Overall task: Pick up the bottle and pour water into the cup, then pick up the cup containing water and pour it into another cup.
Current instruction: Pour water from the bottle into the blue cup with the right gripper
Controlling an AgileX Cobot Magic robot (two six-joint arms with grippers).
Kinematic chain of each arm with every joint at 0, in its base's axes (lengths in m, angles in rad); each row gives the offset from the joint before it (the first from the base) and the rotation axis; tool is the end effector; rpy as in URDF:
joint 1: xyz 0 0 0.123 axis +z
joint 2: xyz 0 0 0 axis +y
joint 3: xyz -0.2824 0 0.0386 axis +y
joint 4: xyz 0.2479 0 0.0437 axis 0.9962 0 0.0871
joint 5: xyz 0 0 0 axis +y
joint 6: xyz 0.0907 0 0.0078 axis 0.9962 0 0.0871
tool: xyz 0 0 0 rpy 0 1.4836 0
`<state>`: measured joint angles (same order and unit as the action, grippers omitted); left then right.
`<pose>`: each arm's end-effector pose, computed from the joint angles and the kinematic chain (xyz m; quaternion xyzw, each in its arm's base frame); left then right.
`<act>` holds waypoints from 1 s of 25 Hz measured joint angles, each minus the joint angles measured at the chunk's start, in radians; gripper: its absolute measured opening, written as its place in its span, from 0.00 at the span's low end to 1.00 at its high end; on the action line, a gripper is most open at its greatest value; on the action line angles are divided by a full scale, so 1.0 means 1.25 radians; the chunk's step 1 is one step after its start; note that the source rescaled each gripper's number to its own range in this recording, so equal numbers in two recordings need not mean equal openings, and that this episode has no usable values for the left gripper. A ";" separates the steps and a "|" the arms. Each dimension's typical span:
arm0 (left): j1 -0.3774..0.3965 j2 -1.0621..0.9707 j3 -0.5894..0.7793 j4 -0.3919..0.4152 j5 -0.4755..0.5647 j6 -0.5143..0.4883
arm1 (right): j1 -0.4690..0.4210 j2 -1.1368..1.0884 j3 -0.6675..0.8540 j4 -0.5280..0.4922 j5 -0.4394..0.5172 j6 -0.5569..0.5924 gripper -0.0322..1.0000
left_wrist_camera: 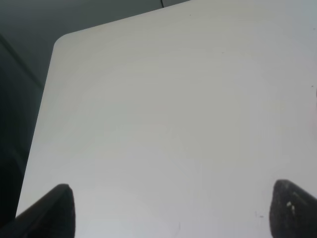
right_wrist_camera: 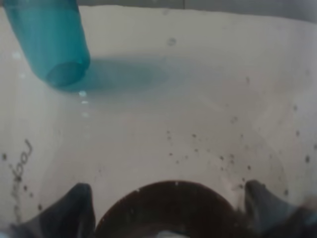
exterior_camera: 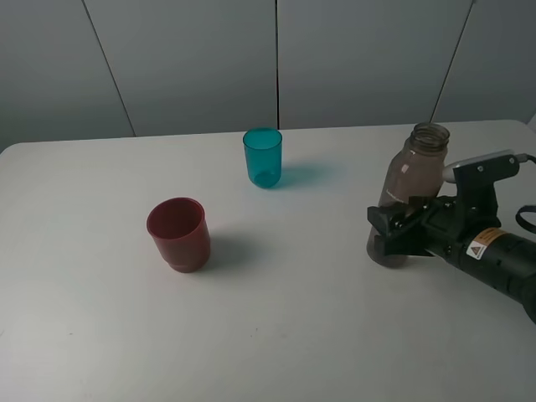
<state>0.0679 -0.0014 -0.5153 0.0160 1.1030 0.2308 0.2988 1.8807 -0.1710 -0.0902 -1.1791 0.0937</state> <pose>-0.0087 0.0007 0.2780 0.0694 0.8570 0.0839 0.5037 0.2020 0.0701 0.0895 -0.1231 0.8362 0.1296 0.5185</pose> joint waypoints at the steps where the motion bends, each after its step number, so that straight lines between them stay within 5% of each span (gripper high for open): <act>1: 0.000 0.000 0.000 0.000 0.000 0.000 | 0.000 -0.015 0.000 0.000 0.004 0.000 0.05; 5: 0.000 0.000 0.000 0.000 0.000 0.000 | 0.000 -0.091 -0.035 0.000 0.043 0.008 0.04; 15: 0.000 0.000 0.000 0.000 0.000 0.000 | 0.000 -0.191 -0.277 0.002 0.454 0.011 0.04; 21: 0.000 0.000 0.000 0.000 0.000 0.000 | 0.000 -0.191 -0.406 0.031 0.559 0.011 0.04; 25: 0.000 0.000 0.000 0.000 0.000 0.000 | 0.022 -0.172 -0.485 0.126 0.631 -0.043 0.04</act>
<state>0.0679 -0.0014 -0.5153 0.0160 1.1030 0.2308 0.3260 1.6660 -0.7771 0.0673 -0.3906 0.0393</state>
